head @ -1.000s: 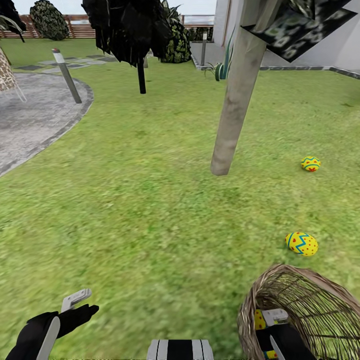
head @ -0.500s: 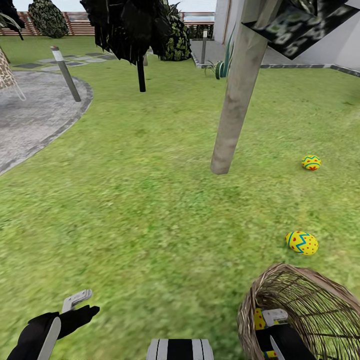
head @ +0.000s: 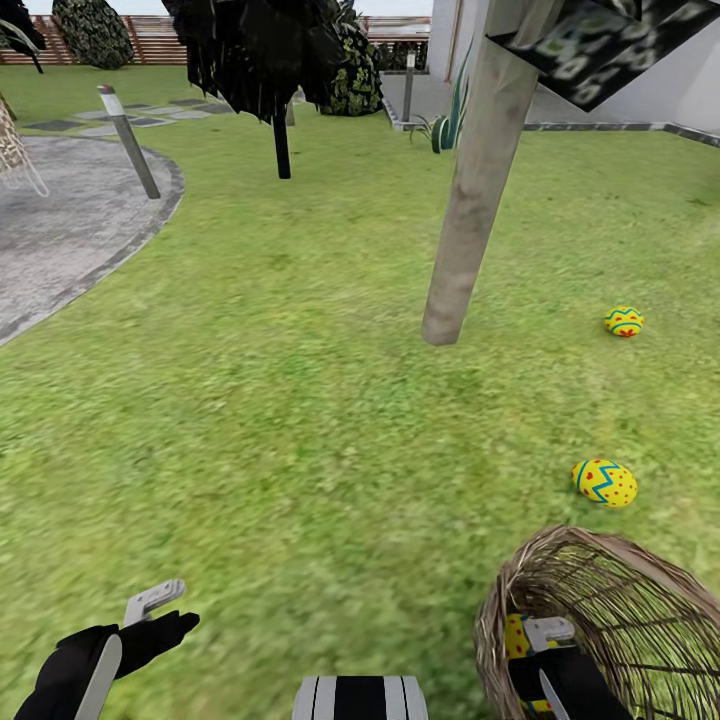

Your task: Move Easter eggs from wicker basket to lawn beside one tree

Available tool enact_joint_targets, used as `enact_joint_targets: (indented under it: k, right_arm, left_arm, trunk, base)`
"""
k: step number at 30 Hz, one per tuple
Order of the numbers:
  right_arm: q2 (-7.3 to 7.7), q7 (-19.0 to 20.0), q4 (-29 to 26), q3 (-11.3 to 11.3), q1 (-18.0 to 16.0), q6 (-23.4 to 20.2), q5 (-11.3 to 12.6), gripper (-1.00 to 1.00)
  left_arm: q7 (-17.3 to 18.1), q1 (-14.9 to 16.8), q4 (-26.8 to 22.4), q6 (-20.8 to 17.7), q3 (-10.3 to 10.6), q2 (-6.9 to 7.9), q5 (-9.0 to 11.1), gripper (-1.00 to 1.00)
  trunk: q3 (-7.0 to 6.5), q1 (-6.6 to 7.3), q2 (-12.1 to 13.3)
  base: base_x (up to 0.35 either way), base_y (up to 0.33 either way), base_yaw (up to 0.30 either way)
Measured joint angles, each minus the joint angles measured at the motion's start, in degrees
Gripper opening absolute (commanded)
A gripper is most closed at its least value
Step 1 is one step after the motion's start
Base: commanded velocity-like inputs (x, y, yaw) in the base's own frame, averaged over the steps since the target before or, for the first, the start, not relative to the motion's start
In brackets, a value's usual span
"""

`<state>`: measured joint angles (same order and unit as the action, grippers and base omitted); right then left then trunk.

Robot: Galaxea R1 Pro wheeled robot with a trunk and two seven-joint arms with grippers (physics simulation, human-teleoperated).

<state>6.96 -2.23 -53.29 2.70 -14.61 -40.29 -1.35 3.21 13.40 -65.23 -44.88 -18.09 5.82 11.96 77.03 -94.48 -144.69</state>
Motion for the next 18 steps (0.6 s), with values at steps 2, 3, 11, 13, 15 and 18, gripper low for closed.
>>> enact_joint_targets:
  k: [2, 3, 11, 13, 15, 18]
  right_arm:
    - [-0.03, 0.0, 0.0, 0.0, 0.0, 0.1, -0.1, 1.0]
    - [-0.05, 0.0, 0.0, 0.0, 0.0, 0.1, -0.1, -1.0]
    - [-0.23, -0.1, -0.1, 0.0, 0.0, 0.4, -3.4, -1.0]
    - [-0.26, -0.1, -0.1, 0.0, 0.0, 0.4, -3.4, -1.0]
    - [-0.26, 0.0, -0.1, 0.0, 0.0, 0.4, -3.5, -1.0]
    - [-0.26, 0.0, -0.1, 0.0, 0.0, 0.4, -3.6, -1.0]
  left_arm:
    - [0.0, 0.0, 0.0, 0.0, 0.0, 0.0, 0.0, 1.0]
    - [0.0, 0.0, -0.1, 0.0, 0.0, 0.0, 0.0, 1.0]
    - [0.0, 0.0, 0.0, 0.0, 0.1, -0.06, 0.0, 1.0]
    - [0.0, 0.0, 0.0, 0.0, 0.1, -0.08, 0.0, 1.0]
    - [0.0, 0.0, -0.1, 0.0, 0.1, -0.06, 0.0, 1.0]
    - [0.0, 0.0, -0.1, 0.0, 0.1, -0.02, 0.0, 1.0]
  trunk:
    - [0.0, 0.0, 0.0]
    - [0.0, 0.0, 0.0]
    - [0.0, -0.01, 0.0]
    - [0.0, -0.01, 0.0]
    - [0.0, -0.01, 0.0]
    - [0.0, -0.01, 0.0]
  base:
    - [0.0, 0.0, 0.0]
    - [0.0, 0.0, 0.0]
    - [0.0, 0.0, 0.0]
    - [0.0, 0.0, 0.0]
    - [0.0, 0.0, 0.0]
    - [0.0, 0.0, 0.0]
